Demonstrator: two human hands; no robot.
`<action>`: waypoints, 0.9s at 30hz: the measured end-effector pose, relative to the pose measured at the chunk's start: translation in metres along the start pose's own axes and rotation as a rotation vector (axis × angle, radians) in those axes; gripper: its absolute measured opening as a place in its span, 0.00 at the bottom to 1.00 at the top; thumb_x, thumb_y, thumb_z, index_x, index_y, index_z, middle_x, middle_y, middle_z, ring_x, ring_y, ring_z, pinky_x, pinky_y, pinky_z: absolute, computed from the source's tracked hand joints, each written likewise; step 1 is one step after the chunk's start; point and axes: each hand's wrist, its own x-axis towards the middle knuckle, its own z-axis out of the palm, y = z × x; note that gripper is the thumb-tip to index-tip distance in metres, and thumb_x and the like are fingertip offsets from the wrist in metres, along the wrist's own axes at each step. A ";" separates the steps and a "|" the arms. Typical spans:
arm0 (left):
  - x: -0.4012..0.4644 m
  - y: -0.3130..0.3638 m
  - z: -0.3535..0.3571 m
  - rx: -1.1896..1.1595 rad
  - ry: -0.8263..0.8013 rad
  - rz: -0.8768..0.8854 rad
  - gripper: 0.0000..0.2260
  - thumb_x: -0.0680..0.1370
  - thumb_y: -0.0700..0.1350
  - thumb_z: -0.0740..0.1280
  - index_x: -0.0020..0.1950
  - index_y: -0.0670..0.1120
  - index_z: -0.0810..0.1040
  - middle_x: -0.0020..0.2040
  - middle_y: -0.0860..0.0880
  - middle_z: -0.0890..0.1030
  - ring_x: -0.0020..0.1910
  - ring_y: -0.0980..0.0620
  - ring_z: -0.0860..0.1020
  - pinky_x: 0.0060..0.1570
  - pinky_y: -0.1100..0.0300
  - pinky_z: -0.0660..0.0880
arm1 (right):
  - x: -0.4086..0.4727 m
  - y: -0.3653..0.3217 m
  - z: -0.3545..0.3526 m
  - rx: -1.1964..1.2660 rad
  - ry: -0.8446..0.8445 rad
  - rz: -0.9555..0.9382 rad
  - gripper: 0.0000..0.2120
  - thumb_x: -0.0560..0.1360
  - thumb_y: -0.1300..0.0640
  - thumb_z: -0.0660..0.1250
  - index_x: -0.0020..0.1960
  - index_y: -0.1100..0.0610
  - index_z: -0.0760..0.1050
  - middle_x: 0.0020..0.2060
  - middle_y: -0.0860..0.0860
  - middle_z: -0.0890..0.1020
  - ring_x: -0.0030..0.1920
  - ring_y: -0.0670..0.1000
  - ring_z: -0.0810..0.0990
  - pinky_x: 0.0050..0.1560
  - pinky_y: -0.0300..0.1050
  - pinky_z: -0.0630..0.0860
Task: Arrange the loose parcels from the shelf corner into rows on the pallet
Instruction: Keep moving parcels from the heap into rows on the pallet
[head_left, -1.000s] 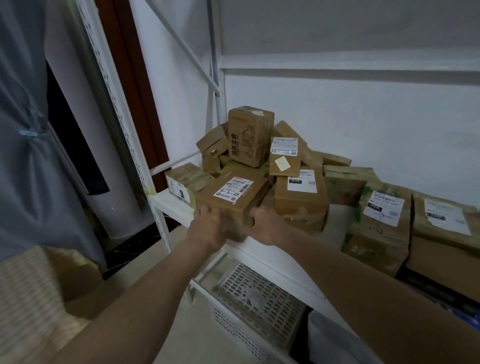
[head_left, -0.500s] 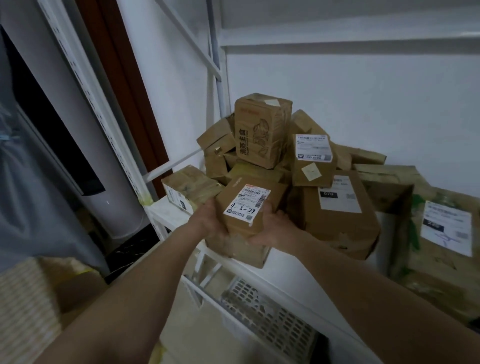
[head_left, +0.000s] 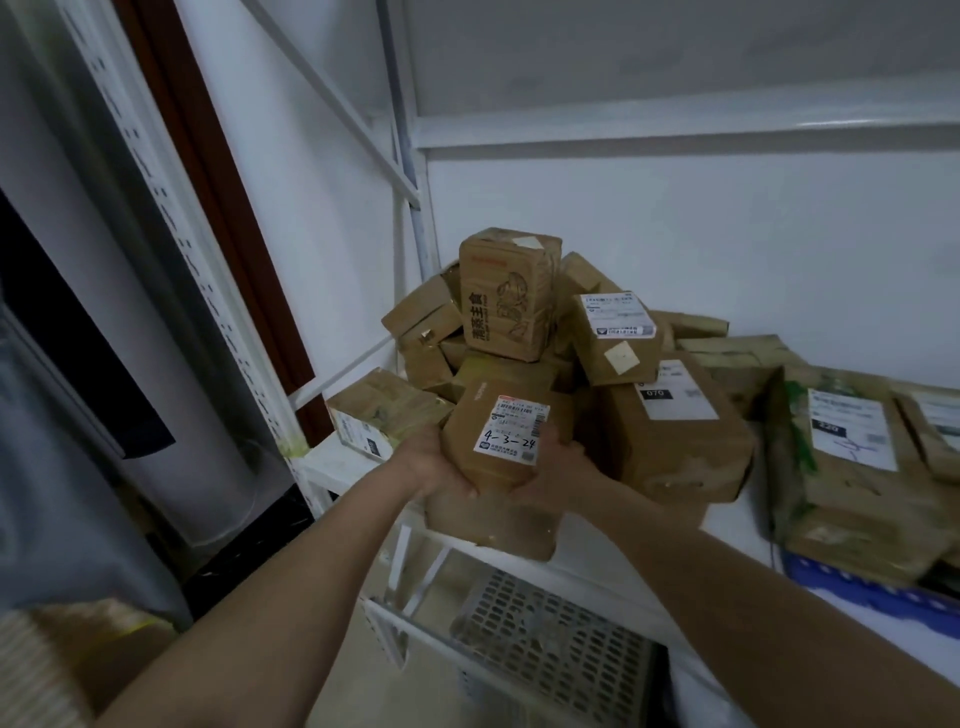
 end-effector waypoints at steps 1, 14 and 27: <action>-0.004 -0.001 -0.004 0.022 0.008 0.017 0.36 0.66 0.39 0.79 0.70 0.41 0.65 0.62 0.47 0.72 0.66 0.47 0.71 0.54 0.65 0.69 | -0.006 -0.003 0.000 0.011 0.023 -0.002 0.56 0.68 0.43 0.73 0.76 0.54 0.34 0.72 0.63 0.53 0.71 0.63 0.61 0.68 0.54 0.65; -0.088 -0.049 -0.043 0.167 0.060 0.220 0.34 0.56 0.42 0.83 0.58 0.45 0.72 0.52 0.51 0.77 0.54 0.49 0.76 0.48 0.58 0.75 | -0.103 -0.046 0.036 -0.070 0.191 0.005 0.58 0.59 0.40 0.78 0.77 0.51 0.46 0.72 0.57 0.60 0.71 0.59 0.61 0.67 0.55 0.64; -0.153 -0.032 -0.006 0.249 -0.246 0.341 0.29 0.58 0.42 0.83 0.52 0.47 0.71 0.51 0.46 0.78 0.48 0.49 0.80 0.39 0.56 0.82 | -0.220 -0.019 0.030 -0.048 0.231 0.158 0.47 0.60 0.48 0.81 0.70 0.58 0.59 0.65 0.54 0.71 0.66 0.55 0.71 0.65 0.48 0.70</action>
